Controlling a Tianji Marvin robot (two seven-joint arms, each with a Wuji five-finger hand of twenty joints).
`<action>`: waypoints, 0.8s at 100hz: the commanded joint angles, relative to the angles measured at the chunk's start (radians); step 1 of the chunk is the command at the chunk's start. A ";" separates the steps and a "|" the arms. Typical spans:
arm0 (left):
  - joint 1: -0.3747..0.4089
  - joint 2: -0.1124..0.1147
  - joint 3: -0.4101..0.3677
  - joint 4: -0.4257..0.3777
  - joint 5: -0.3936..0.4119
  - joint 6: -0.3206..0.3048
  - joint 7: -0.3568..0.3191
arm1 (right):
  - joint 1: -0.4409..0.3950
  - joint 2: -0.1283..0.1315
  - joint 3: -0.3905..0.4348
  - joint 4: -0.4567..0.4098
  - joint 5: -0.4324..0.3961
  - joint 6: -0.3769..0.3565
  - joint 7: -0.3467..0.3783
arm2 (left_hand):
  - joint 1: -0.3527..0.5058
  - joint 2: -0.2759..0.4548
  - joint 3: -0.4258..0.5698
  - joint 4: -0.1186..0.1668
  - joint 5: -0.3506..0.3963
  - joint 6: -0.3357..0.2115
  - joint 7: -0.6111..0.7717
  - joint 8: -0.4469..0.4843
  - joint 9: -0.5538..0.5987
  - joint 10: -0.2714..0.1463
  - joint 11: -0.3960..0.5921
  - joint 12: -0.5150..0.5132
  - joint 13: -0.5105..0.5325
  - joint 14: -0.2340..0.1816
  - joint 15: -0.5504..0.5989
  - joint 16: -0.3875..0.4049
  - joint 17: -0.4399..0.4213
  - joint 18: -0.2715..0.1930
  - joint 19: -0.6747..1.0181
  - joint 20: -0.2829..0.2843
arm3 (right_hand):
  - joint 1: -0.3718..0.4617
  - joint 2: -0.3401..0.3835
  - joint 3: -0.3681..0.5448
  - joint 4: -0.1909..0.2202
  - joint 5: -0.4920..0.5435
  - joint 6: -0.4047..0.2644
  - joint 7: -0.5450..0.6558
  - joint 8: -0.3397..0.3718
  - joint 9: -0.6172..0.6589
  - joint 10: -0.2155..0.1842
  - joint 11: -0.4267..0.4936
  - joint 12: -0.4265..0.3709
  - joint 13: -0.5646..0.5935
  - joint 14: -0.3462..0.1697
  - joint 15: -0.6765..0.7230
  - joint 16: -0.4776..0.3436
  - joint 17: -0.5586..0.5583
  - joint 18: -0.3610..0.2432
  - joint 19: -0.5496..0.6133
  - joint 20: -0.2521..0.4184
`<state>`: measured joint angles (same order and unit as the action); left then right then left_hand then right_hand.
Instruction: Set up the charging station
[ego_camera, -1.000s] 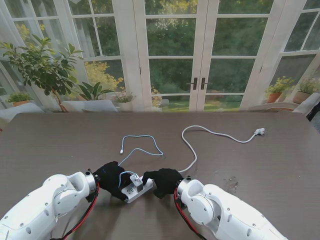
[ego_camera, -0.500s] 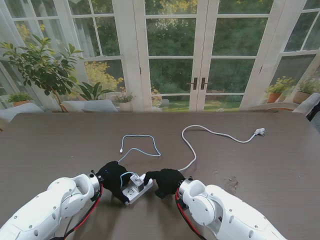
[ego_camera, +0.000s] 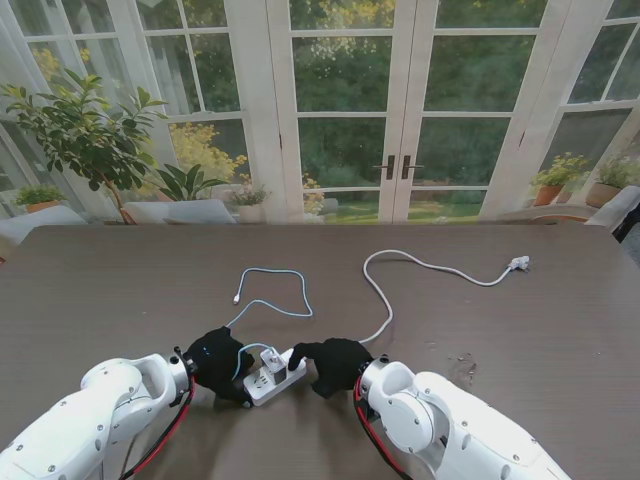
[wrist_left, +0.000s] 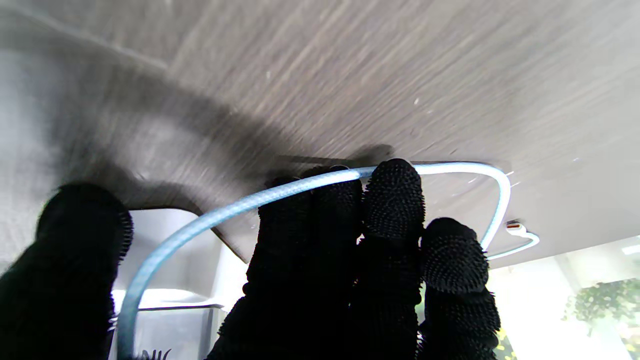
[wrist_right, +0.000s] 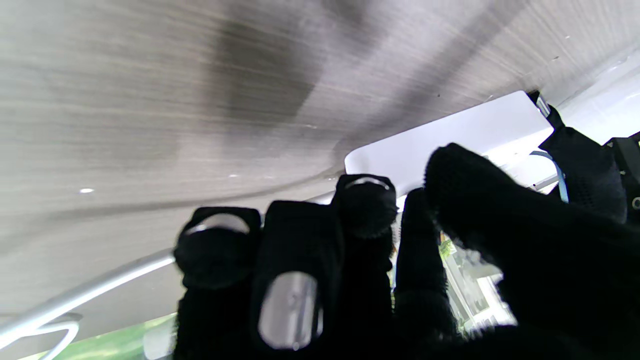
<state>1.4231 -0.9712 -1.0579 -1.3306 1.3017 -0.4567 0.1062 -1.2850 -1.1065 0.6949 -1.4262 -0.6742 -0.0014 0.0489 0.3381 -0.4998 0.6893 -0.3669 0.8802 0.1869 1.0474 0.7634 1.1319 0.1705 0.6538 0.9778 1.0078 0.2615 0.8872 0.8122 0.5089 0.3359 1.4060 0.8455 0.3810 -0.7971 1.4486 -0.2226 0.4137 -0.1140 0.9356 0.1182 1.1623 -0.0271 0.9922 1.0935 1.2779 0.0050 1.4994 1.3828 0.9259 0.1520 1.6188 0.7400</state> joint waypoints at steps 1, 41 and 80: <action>0.051 0.027 -0.001 0.060 0.018 -0.002 -0.054 | -0.034 0.016 -0.003 0.002 -0.008 0.006 0.028 | 0.135 -0.043 0.197 0.206 0.033 -0.045 -0.385 -0.172 -0.031 -0.048 -0.089 -0.065 -0.022 0.001 0.008 -0.005 -0.030 0.029 0.031 -0.011 | -0.064 0.051 0.068 0.006 0.069 0.246 -0.314 0.097 -0.043 0.028 -0.047 -0.037 0.038 0.009 -0.056 -0.531 -0.024 0.001 0.059 -0.005; 0.120 0.029 -0.130 -0.026 0.053 -0.111 -0.108 | -0.096 0.014 0.074 -0.095 -0.028 0.045 0.005 | 0.036 -0.032 -0.009 0.227 -0.098 0.037 -0.759 -0.297 -0.271 0.036 -0.436 -0.462 -0.363 0.089 -0.500 -0.272 -0.297 0.036 -0.415 -0.175 | -0.185 0.254 -0.096 0.175 0.016 0.198 -0.309 0.090 -0.145 0.063 -0.102 -0.185 0.035 0.047 -0.224 -0.602 -0.085 0.015 0.008 0.001; 0.182 0.008 -0.263 -0.093 -0.049 -0.224 -0.180 | -0.125 0.017 0.116 -0.156 -0.036 0.077 0.018 | -0.082 -0.013 -0.115 0.197 -0.244 0.114 -0.915 -0.429 -0.461 0.083 -0.553 -0.666 -0.553 0.107 -0.682 -0.445 -0.391 0.013 -0.714 -0.327 | -0.193 0.270 -0.127 0.176 0.015 0.190 -0.316 0.087 -0.177 0.074 -0.121 -0.222 0.033 0.056 -0.278 -0.620 -0.107 0.028 -0.020 -0.006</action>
<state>1.5798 -0.9586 -1.3212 -1.4374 1.2527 -0.6706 -0.0527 -1.4020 -1.0896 0.8096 -1.5624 -0.7082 0.0725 0.0498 0.3184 -0.4986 0.5936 -0.1753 0.6580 0.3851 0.1707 0.3663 0.7052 0.3187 0.1108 0.3311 0.4890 0.3536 0.2303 0.3896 0.1392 0.3472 0.7392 0.5375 0.2137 -0.5449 1.3337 -0.0673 0.4216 0.0803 0.9376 0.2000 1.0097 0.0348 0.8779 0.8814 1.2774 0.0385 1.2323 1.3827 0.8306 0.1683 1.5929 0.7388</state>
